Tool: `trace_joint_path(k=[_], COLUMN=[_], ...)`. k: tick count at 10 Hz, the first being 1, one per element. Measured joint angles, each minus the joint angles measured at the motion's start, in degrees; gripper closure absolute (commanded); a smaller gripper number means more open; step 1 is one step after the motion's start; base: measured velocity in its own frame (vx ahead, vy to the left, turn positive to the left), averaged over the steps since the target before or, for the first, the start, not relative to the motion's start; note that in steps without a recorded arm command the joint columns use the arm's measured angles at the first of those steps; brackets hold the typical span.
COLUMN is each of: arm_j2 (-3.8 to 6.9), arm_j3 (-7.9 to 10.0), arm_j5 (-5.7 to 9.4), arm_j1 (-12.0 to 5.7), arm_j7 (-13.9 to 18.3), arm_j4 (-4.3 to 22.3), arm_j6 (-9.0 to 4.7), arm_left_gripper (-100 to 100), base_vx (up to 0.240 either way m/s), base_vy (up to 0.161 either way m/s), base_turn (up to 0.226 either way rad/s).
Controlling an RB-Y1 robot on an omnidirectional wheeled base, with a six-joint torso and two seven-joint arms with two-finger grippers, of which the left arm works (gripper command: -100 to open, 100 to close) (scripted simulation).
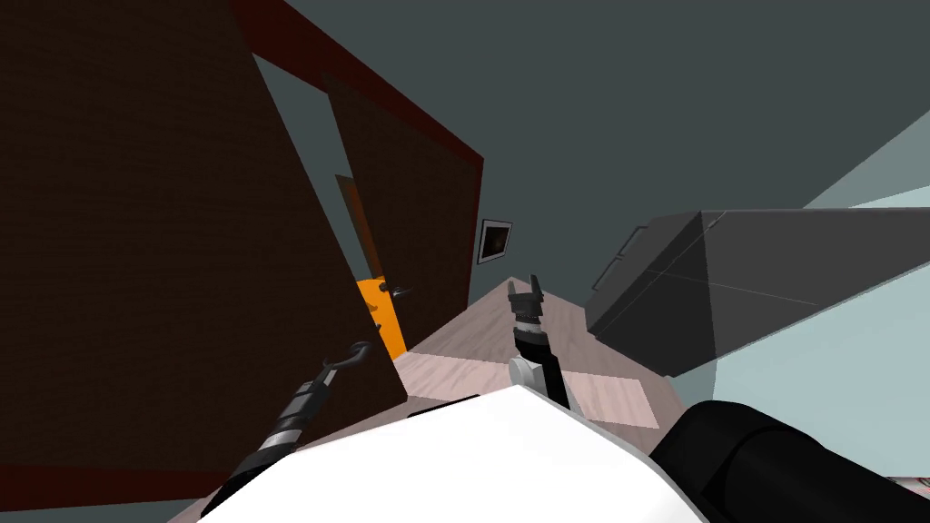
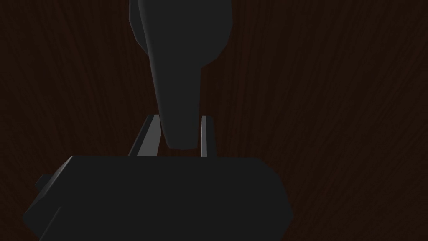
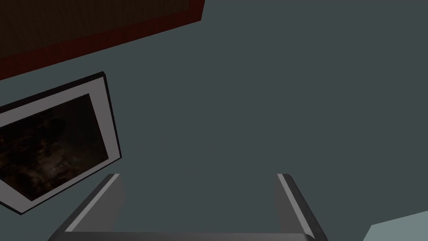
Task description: Pull the door open
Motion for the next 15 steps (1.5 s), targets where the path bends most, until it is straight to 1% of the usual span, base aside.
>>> trace_joint_path(k=[1,2,3,4,5,6,8,10,11,12,14,15], arm_j2=[0.34,0.78,1.08,1.46,1.82,1.88,2.63,3.09,3.18,3.40,3.65,3.55], arm_j3=[-0.66,-1.29,-1.75,-2.15,-2.46,-2.48,-2.40,-2.78,-3.11,-3.34,-3.80,-3.99], arm_j5=[-0.39,-0.76,-1.03,-1.27,-1.45,-1.46,-1.36,-1.53,-1.70,-1.79,-2.01,-2.11], arm_j1=[0.74,2.03,2.66,2.98,3.87,4.11,4.64,5.20,5.10,6.44,7.50,7.54], arm_j7=[0.63,1.31,1.85,2.40,2.86,2.93,3.30,3.85,4.10,4.34,4.73,4.75], arm_j4=[-0.18,-1.41,-1.69,-1.17,-1.84,-1.84,-1.15,-0.15,1.11,0.15,-0.13,0.55], arm_j6=[-1.03,-1.53,-2.02,-2.94,-3.46,-3.44,-4.77,-6.91,-8.36,-8.93,-10.01,-10.81], arm_left_gripper=[100,100,100,100,100,100,100,100,100,100,100,100], base_vx=[-0.213,-0.173,-0.150,-0.154,-0.072,-0.143,-0.193,-0.214,-0.221,-0.205,-0.175,-0.066], base_vy=[0.066,0.035,0.025,0.026,0.023,0.033,0.037,0.077,0.101,0.069,0.066,0.034], base_turn=[-0.110,-0.067,-0.071,-0.061,0.009,-0.181,-0.188,-0.180,-0.221,-0.156,-0.112,-0.012])
